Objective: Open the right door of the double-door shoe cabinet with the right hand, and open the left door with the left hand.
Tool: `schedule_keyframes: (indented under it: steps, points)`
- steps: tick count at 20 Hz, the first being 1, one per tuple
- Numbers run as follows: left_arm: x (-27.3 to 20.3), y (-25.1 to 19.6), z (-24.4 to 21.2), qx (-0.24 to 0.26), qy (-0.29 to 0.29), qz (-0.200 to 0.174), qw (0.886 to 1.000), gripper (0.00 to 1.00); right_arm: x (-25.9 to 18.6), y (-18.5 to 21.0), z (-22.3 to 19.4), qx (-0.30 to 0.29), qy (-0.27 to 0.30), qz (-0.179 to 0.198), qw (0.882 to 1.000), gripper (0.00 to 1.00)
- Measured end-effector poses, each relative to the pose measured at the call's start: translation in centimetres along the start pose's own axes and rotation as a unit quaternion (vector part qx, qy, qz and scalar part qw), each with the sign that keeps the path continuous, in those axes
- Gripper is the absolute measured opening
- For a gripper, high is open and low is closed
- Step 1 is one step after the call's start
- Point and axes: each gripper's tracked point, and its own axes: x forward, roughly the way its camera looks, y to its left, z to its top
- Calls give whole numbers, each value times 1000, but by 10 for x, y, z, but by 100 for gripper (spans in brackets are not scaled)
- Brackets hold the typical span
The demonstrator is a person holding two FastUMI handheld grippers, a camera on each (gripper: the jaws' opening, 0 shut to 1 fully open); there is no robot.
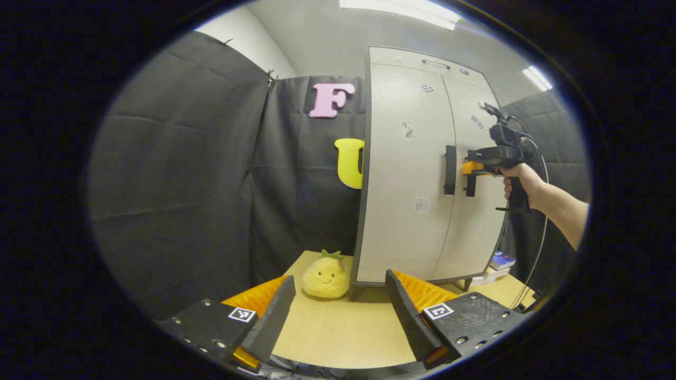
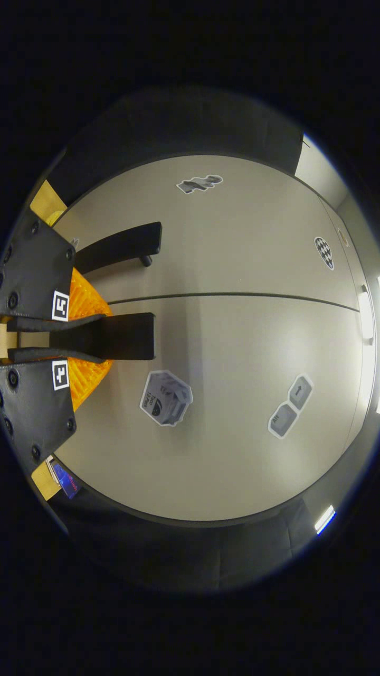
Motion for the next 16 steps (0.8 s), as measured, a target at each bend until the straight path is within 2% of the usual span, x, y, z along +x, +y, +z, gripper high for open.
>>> schedule_keyframes:
  steps: [1, 3, 4, 6, 7, 16]
  points:
    - [-1, -1, 0, -2, 0, 0, 1000, 100, 0, 1, 1, 8, 4, 5, 1000, 8]
    - [-1, -2, -2, -7, 2, -3, 1000, 99, -2, 1, 1, 0, 9, 10, 1000, 4]
    - [-2, -3, -2, -8, 3, -5, 1000, 100, -3, 1, 1, -4, 7, 9, 1000, 7]
    - [-5, -9, 1, -3, 1, -8, 1000, 100, -5, 1, 2, -3, 2, 11, 1000, 7]
    - [-7, -13, 2, 1, 0, -9, 1000, 100, -7, 1, 1, 0, 0, 13, 1000, 4]
    - [-24, -37, -1, 6, 9, -25, 1000, 100, -38, -2, -2, 9, -8, 33, 999, 7]
